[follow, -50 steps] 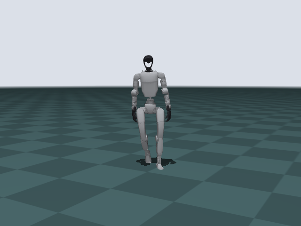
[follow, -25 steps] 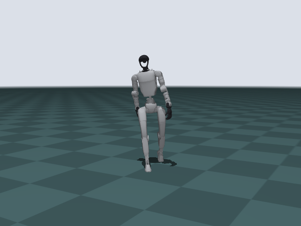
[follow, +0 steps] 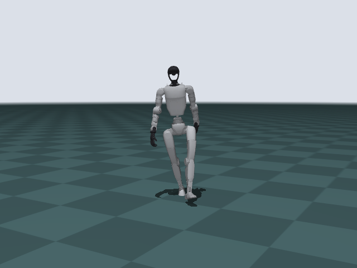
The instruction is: Walk run
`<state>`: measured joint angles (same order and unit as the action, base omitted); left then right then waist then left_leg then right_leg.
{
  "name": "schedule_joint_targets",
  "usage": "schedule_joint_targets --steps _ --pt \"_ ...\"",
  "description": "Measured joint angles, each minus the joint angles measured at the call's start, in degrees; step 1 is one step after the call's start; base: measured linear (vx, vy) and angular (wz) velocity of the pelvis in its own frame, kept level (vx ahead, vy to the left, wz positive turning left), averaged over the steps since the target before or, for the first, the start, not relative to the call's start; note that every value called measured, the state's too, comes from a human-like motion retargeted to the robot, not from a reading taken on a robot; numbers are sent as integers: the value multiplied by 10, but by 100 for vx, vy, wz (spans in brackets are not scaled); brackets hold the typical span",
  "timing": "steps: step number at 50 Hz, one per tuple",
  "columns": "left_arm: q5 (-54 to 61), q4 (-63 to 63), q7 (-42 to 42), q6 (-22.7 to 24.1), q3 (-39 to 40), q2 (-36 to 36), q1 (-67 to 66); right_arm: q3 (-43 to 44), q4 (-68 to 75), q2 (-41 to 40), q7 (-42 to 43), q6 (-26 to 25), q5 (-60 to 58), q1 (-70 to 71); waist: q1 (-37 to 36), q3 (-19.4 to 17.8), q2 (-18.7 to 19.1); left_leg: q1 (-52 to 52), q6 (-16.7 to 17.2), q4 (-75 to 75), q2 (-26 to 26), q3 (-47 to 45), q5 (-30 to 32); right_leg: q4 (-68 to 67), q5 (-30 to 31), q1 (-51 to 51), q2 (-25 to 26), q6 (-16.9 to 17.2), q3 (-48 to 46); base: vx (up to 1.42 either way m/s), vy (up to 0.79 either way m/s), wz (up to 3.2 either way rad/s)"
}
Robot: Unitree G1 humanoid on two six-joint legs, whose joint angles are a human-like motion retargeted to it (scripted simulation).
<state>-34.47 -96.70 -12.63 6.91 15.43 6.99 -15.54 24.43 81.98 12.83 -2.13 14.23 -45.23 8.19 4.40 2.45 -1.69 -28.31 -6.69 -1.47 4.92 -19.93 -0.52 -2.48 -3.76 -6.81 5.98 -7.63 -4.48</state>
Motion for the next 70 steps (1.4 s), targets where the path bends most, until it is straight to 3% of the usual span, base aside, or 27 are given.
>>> schedule_joint_targets --steps 4,7,10,12,14,18,20,25,28,30,32,35,37,38,40,43,45,47,49,54,58,65,67,70 --pt "39 9 12 6 18 0 17 0 41 -9 -3 -13 -30 -21 -45 13 -18 23 -15 -25 -8 -6 41 -39 91 -19 -9 63 2 98 -16 -80" --pt "79 7 16 11 18 6 41 -6 81 -20 6 -26 -58 -45 -44 27 -29 29 -37 -52 4 51 49 -99 231 -18 -23 154 -19 86 -11 -7" --pt "101 10 24 17 7 16 83 -13 124 -27 16 -36 -68 -68 -14 27 -2 54 -51 -80 -15 85 8 -233 336 35 30 225 0 85 -18 70" --pt "103 24 35 18 -3 20 119 -13 141 -29 8 -47 -70 -80 -11 21 8 84 -41 -88 -26 93 -18 -348 329 86 51 225 5 80 -21 38" --pt "102 48 47 19 -15 18 152 -3 148 -32 1 -58 -75 -98 -15 18 31 112 -42 -82 -31 108 -33 -389 269 126 58 209 25 82 8 17" --pt "110 110 64 37 -52 15 194 11 151 -42 10 -53 -59 -150 22 25 59 173 -39 -55 -27 133 -48 -406 143 204 6 141 -5 89 -3 108" --pt "111 141 69 50 -70 17 211 15 152 -45 12 -48 -45 -174 48 32 67 195 -38 -46 -18 156 -57 -365 99 237 -33 128 -19 69 -5 148" --pt "94 189 62 60 -109 32 264 28 154 -53 4 -57 -13 -215 76 37 51 255 -36 -37 23 192 -87 -151 99 275 -118 138 -3 70 -16 104" --pt "81 200 69 59 -124 42 285 24 154 -56 -8 -67 -2 -222 76 31 44 297 -26 -33 28 202 -103 -39 76 296 -121 114 76 83 -30 67" --pt "75 200 77 59 -130 44 290 21 154 -56 -15 -68 -8 -222 81 29 49 320 -16 -36 17 207 -113 27 51 297 -111 129 139 77 -32 73" --pt "73 194 81 59 -131 42 285 19 154 -53 -18 -66 -24 -219 87 26 54 338 -9 -46 11 224 -121 45 41 294 -119 153 122 87 -40 74" --pt "73 177 78 57 -123 34 264 18 152 -45 -11 -68 -41 -207 94 35 48 354 3 -66 16 237 -113 -8 25 294 -112 128 116 79 -36 73" --pt "72 158 74 56 -119 28 239 25 143 -44 0 -69 -43 -204 114 44 42 360 22 -92 18 261 -75 -22 72 281 -134 149 43 77 -38 132" --pt "69 146 70 54 -114 26 225 28 139 -45 4 -69 -40 -203 125 49 42 359 35 -111 14 271 -44 -23 96 269 -124 147 72 91 -54 120" --pt "56 121 63 44 -98 20 192 32 135 -46 7 -67 -28 -198 126 55 47 347 66 -168 1 272 46 -38 88 253 -108 124 108 83 -52 82" --pt "47 78 66 17 -84 1 150 39 137 -35 -7 -73 2 -167 116 47 45 278 140 -339 5 276 192 -46 69 220 -121 88 59 79 -44 53" --pt "58 49 63 12 -75 -4 126 33 135 -25 -11 -76 13 -142 101 49 28 225 160 -436 10 238 271 -46 56 201 -133 64 27 54 -25 31" --pt "57 35 39 13 -73 -5 103 30 129 -17 -4 -77 16 -113 118 43 34 169 107 -504 -42 194 240 -42 42 180 -115 48 32 70 -34 149" --pt "42 33 18 7 -68 -6 78 27 115 -10 3 -73 12 -88 110 34 33 124 65 -535 -67 156 172 -34 36 157 -114 44 1 57 -31 83" --pt "1 28 23 2 -51 -5 24 12 58 6 0 -44 -3 -51 19 19 7 31 30 -468 -47 88 67 -9 23 107 -108 41 -16 51 -21 -21" --pt "0 14 24 -8 -38 -2 3 11 27 25 2 -26 -7 -30 -14 14 14 -5 -36 -295 -45 38 34 9 2 67 -82 41 -59 54 -14 66" --pt "46 -1 10 -6 -7 -7 -3 16 35 38 4 -20 5 -14 -18 24 17 25 -46 -16 2 -127 -60 21 -33 8 -42 57 -152 60 -14 101" --pt "56 1 9 -1 -2 -12 -1 17 40 32 0 -18 6 -23 -32 30 1 41 -79 -7 11 -156 -47 12 -26 -3 -46 70 -152 83 -19 27" --pt "67 3 10 9 7 -15 7 14 49 13 -1 -8 -5 -46 -73 41 -30 53 -83 -24 7 -152 -14 -5 8 -19 -56 100 -131 88 -21 -34"
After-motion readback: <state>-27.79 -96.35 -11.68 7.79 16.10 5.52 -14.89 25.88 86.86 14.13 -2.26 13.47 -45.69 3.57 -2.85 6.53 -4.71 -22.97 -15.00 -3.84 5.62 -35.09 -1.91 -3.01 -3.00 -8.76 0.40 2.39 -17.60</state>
